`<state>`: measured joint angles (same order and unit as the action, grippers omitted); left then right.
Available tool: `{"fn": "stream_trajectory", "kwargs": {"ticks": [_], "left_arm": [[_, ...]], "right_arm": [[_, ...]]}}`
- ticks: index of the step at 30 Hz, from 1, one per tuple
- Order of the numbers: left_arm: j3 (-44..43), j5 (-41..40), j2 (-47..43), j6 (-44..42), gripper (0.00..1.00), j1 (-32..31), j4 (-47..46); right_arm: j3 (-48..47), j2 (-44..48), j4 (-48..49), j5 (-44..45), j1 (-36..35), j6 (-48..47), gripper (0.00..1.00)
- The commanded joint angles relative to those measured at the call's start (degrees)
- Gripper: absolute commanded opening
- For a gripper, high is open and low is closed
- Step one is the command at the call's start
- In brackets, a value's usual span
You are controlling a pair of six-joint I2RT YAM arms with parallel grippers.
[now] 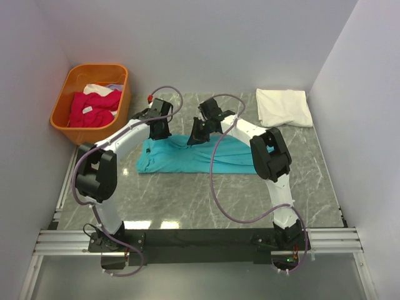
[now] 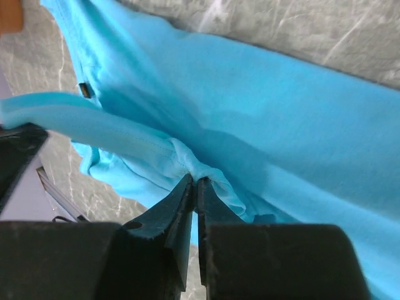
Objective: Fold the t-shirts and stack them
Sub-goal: Fold the tshirt
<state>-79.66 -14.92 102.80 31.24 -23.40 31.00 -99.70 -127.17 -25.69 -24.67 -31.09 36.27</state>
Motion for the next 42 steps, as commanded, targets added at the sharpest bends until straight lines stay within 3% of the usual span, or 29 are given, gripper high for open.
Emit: {"fn": "stream_trajectory", "kwargs": {"ticks": [1,5,8,14,15,18,23,29,34,38,42], "left_arm": [[2.57,3.22,1.08,3.9,0.01,1.07,-4.28],[6.26,4.89,0.64,6.63,0.01,1.25,-7.36],[8.11,4.9,-0.5,7.87,0.07,1.25,-8.68],[11.8,0.95,-9.97,9.18,0.51,1.25,-8.51],[12.59,-0.28,-13.38,9.45,0.67,1.25,-7.72],[16.98,-2.39,-20.15,10.85,0.84,1.25,-5.09],[27.7,-3.18,-30.18,14.72,0.89,1.25,-1.74],[40.45,-5.99,-38.89,22.18,0.86,2.04,-5.16],[45.98,-5.73,-40.4,29.3,0.83,3.36,-9.55],[47.66,-5.65,-38.65,30.98,0.82,3.97,-12.63],[48.45,-7.05,-35.84,32.39,0.74,4.76,-14.29]], "right_arm": [[-1.99,-0.97,2.57,-0.38,0.42,-1.2,0.14],[-1.29,-1.23,3.19,-0.21,0.42,-2.25,0.26],[0.73,0.61,3.98,1.72,0.5,-3.05,0.35],[6.26,10.17,2.5,11.2,0.68,-8.92,0.48],[7.14,11.58,1.88,12.7,1.29,-9.63,0.51],[13.55,18.0,1.26,17.54,2.96,-11.4,0.53],[28.14,30.65,2.31,20.88,9.46,-11.05,0.57],[44.84,44.63,5.74,22.99,19.55,-4.82,0.63],[57.66,54.73,11.44,19.31,29.84,2.56,0.68],[62.43,58.79,13.73,18.43,35.83,5.56,0.68],[67.69,60.64,17.24,15.53,41.71,8.9,0.66]]}}
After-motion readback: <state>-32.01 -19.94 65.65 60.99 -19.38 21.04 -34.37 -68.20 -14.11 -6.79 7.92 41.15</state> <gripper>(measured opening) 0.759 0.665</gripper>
